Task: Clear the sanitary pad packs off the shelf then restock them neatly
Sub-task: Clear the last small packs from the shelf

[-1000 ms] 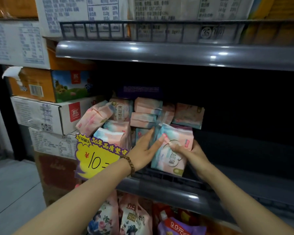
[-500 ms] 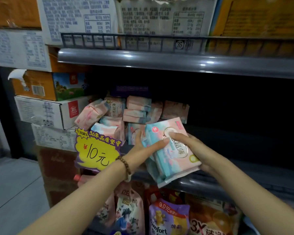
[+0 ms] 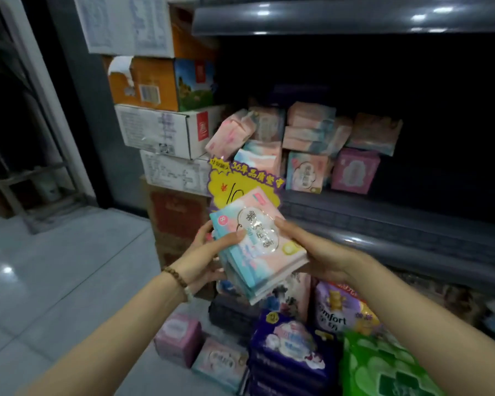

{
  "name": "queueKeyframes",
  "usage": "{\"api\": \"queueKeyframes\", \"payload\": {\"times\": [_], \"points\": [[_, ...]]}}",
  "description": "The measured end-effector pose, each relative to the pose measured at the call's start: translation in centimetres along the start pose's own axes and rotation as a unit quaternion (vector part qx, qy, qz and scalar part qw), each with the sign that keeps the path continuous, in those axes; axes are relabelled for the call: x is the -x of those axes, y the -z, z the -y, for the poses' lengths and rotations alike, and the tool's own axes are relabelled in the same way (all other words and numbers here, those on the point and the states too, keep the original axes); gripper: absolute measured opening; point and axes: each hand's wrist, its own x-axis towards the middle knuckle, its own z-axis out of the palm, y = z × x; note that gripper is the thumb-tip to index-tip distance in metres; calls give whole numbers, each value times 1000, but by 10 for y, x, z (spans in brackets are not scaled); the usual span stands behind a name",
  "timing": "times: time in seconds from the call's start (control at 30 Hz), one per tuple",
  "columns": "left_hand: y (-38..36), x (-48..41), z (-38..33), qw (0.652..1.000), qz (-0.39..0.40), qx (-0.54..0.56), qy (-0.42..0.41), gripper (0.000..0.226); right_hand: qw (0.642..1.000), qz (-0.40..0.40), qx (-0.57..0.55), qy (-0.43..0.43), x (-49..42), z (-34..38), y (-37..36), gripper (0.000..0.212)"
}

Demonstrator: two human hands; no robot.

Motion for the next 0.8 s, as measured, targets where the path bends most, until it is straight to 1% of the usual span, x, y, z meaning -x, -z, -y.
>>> {"api": "queueKeyframes", "payload": {"times": [0.07,0.13,0.17,0.27,0.3,0.37,0.4,0.5,0.57,0.63,0.67,0.7,0.77,0.8], "points": [[33,-5,7,1000,-13,22,9,66,999,-3,-26,-18,-15,-22,-12,50],[59,-11,18,999,-30,39,12,66,996,-18,-83,-13,-34,-48,-31,73],[69,-15,25,998,-37,43,10,67,992,-28,-119,-11,-44,-58,-45,75],[90,-25,44,999,-38,24,13,66,976,-71,-204,11,-77,-80,-86,51],[98,-29,51,999,-36,6,23,66,971,-91,-222,12,-88,-86,-95,45],[119,-35,64,997,-24,-38,68,67,962,-112,-248,1,-110,-108,-104,35],[131,-40,73,993,-15,-59,101,67,960,-118,-254,-11,-121,-122,-106,36],[165,-54,103,976,10,-109,190,56,953,-150,-255,-69,-150,-175,-111,61],[178,-65,124,965,-3,-118,234,59,946,-177,-257,-93,-165,-211,-111,69],[185,-79,147,955,-19,-120,272,75,934,-199,-276,-111,-174,-240,-109,62],[185,-86,159,950,-15,-114,291,78,927,-209,-285,-122,-177,-253,-106,55],[184,-93,170,944,-5,-110,311,73,921,-220,-291,-136,-179,-264,-103,49],[177,-106,194,931,18,-114,346,54,910,-254,-279,-171,-185,-289,-95,46],[174,-113,209,925,24,-111,363,48,905,-270,-269,-189,-187,-301,-91,44]]}}
